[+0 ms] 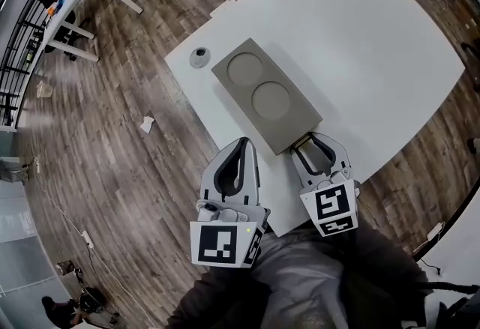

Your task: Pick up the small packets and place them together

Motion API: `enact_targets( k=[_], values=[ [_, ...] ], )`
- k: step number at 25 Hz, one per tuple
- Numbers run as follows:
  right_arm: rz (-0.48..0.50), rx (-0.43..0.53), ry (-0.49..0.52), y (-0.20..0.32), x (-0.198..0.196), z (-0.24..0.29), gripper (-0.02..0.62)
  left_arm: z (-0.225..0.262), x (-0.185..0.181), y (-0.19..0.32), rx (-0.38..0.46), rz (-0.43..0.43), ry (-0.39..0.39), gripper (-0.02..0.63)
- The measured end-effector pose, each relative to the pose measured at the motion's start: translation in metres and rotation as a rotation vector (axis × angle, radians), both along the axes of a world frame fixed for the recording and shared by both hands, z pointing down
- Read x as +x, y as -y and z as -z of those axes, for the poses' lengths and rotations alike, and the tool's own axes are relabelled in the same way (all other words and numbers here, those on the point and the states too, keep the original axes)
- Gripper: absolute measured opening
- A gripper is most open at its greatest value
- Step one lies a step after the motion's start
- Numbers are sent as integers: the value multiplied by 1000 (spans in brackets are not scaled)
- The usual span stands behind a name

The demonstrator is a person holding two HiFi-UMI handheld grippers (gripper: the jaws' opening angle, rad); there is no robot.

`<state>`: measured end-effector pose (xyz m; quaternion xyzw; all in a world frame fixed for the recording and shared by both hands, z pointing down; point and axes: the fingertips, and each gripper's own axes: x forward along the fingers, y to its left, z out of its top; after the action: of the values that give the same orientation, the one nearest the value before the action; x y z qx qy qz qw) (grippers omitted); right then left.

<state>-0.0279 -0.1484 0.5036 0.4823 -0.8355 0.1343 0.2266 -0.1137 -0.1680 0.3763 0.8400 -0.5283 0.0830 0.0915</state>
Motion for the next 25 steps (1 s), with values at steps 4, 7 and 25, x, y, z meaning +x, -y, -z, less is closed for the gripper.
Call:
enact_targets(
  k=[4, 7, 25],
  values=[
    [-10, 7, 2, 0, 1, 2, 169, -2, -2, -4, -14, -16, -11, 3],
    [-24, 8, 4, 0, 2, 4, 169, -4, 0, -7, -38, -56, -6, 3],
    [17, 34, 30, -100, 53, 2, 169, -9, 47, -88, -51, 21, 45, 3]
  ],
)
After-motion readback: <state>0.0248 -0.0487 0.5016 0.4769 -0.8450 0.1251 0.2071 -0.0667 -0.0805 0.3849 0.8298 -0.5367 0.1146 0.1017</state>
